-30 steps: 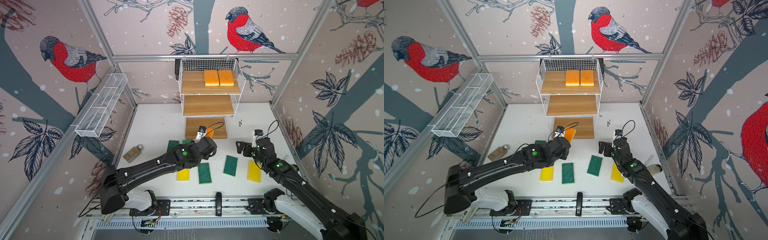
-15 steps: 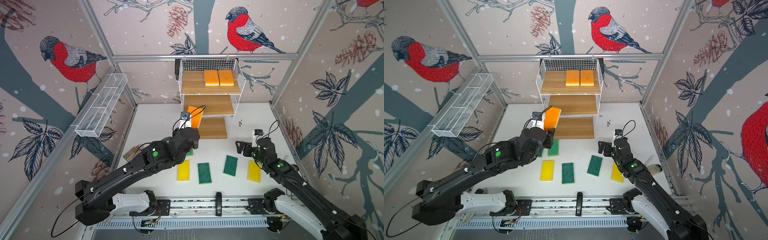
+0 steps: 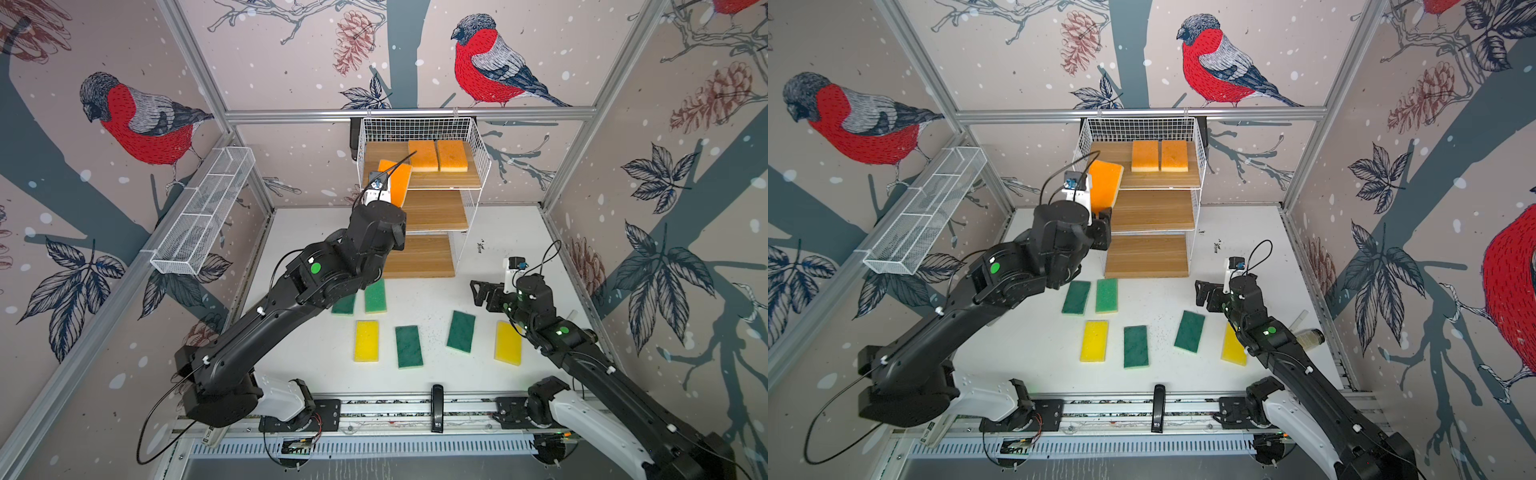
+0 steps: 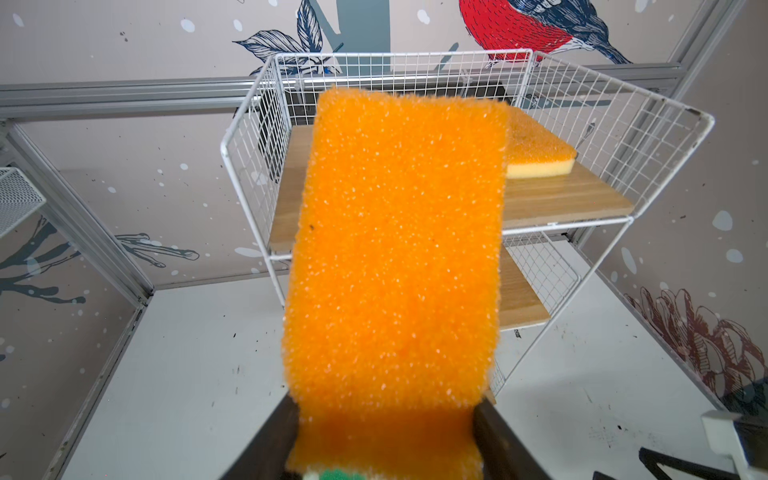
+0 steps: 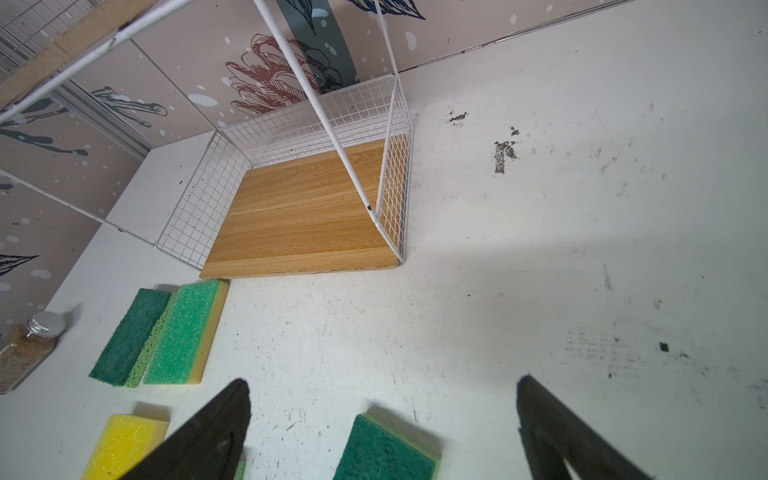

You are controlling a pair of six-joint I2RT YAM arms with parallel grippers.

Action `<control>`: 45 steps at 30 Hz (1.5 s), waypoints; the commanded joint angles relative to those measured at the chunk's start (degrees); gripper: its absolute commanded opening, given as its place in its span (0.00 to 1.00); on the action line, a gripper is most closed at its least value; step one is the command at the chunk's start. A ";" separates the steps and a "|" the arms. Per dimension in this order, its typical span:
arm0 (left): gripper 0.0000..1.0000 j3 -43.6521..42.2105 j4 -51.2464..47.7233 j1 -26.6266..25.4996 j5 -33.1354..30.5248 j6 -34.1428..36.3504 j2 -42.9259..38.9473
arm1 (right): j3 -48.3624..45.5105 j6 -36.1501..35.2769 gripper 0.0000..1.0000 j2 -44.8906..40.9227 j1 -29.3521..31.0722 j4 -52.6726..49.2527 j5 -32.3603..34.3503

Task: Place and organize the cleaning sponges onto the shelf
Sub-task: 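Lift the orange sponge with the left gripper up to the top shelf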

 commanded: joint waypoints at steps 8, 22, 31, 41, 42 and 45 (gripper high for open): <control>0.52 11.03 2.06 7.08 4.85 3.24 8.97 | -0.51 -1.22 0.99 -1.58 -0.04 1.31 0.18; 0.53 24.91 0.49 11.76 6.90 2.08 20.39 | -1.11 -0.99 0.99 -0.07 -0.03 3.09 -1.23; 0.54 27.13 0.83 14.36 8.47 0.06 23.99 | -1.40 -0.89 0.99 0.28 -0.03 3.50 -1.71; 0.56 28.02 0.29 14.98 5.13 -1.38 25.78 | -1.42 -0.80 1.00 1.19 -0.03 3.88 -2.55; 0.56 27.96 0.28 14.96 4.19 -1.71 25.87 | -1.51 -0.67 1.00 1.23 -0.03 4.00 -2.62; 0.56 27.94 0.58 14.94 2.90 -1.76 26.30 | -1.81 -0.62 0.99 1.45 -0.07 4.23 -2.76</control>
